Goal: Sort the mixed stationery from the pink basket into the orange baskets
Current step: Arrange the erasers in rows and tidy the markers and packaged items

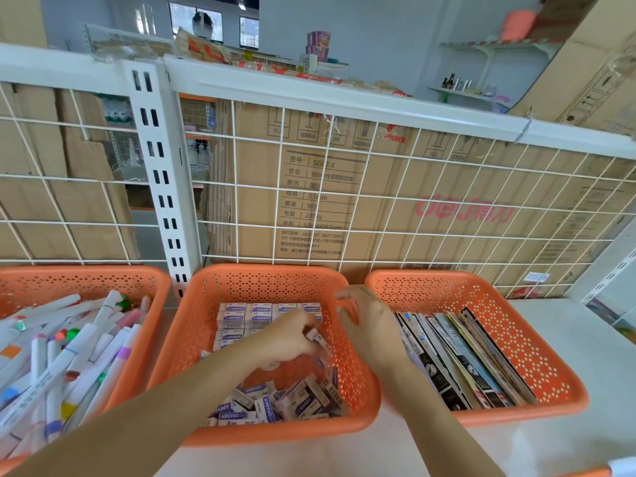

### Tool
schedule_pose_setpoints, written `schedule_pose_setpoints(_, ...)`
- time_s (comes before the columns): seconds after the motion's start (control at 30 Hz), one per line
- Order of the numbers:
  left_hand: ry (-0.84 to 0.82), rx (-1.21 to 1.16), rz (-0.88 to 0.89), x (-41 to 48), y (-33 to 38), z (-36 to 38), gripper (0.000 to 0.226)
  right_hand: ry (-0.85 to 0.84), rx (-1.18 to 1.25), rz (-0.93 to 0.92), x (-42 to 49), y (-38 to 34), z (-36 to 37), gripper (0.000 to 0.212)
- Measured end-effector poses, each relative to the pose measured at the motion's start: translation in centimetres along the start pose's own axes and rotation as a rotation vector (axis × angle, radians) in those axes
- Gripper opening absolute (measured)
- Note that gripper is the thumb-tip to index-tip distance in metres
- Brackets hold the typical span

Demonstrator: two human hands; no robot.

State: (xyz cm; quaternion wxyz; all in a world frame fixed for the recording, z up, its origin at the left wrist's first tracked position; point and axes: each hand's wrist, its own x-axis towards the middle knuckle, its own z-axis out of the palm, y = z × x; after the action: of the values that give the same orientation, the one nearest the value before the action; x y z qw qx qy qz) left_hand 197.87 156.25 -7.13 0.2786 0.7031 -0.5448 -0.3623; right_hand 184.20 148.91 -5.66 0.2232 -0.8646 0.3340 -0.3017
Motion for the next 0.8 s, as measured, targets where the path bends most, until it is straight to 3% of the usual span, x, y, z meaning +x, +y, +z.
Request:
schedule_pose_setpoints(0.23, 0.199, -0.531, -0.041, -2.4, -0.4, -2.8, 0.015, -0.341, 0.298, 0.190, 0.4, -2.2, 0.6, 0.021)
schedule_pose_setpoints(0.6, 0.315, -0.491, -0.086, -5.0, -2.1, -4.6, 0.034, -0.368, 0.770, 0.496, 1.1, -4.8, 1.7, 0.011)
schedule_pose_setpoints(0.8, 0.395, -0.633, -0.068, -5.5, -2.6, -4.6, 0.032, -0.375, 0.796, 0.493, 1.1, -5.4, 2.2, 0.009)
